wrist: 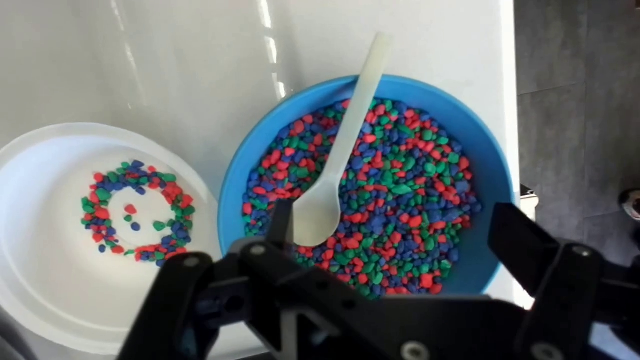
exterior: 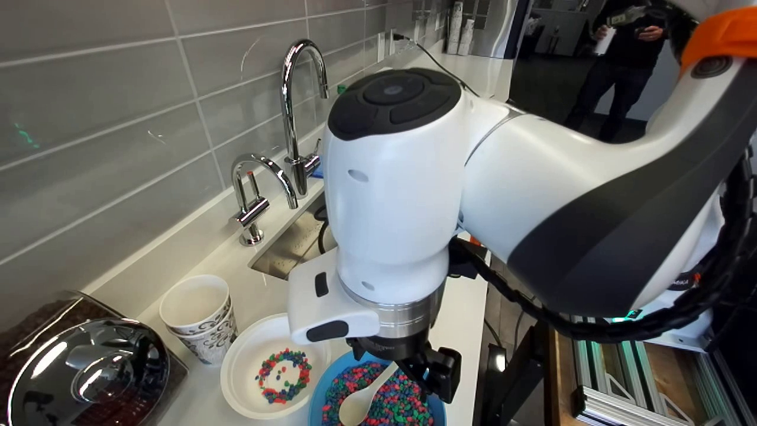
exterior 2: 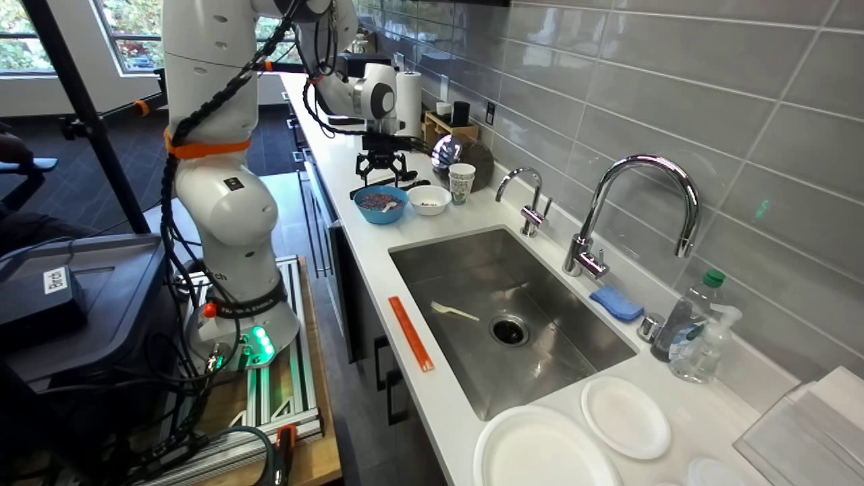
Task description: Scoop up the contents in the bowl and put them inside the white bowl
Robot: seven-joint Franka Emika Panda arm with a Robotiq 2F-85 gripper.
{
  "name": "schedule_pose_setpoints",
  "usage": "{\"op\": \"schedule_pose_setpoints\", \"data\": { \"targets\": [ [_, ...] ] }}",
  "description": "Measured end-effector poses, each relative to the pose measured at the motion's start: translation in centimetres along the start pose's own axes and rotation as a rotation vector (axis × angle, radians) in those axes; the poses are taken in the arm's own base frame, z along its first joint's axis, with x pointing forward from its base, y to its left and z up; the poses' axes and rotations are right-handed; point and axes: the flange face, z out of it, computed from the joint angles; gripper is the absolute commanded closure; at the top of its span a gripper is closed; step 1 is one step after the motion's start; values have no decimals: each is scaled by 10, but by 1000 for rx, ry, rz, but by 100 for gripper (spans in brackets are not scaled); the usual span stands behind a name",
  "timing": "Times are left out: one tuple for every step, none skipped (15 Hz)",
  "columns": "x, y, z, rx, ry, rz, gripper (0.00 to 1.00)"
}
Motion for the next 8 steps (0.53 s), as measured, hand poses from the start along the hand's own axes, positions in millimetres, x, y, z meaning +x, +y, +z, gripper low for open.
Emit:
{"op": "schedule_pose_setpoints", "data": {
  "targets": [
    [0, 0, 2, 3, 0, 1, 0],
    [0, 0, 5, 8, -2, 1, 0],
    [0, 0, 8, 12, -4, 1, 0],
    [0, 0, 11, 17, -5, 1, 0],
    [0, 0, 14, 21, -8, 2, 0],
    [0, 0, 17, 26, -10, 3, 0],
    [0, 1, 19, 29, -12, 4, 0],
    [-1, 1, 22, 33, -13, 5, 0]
  ]
}}
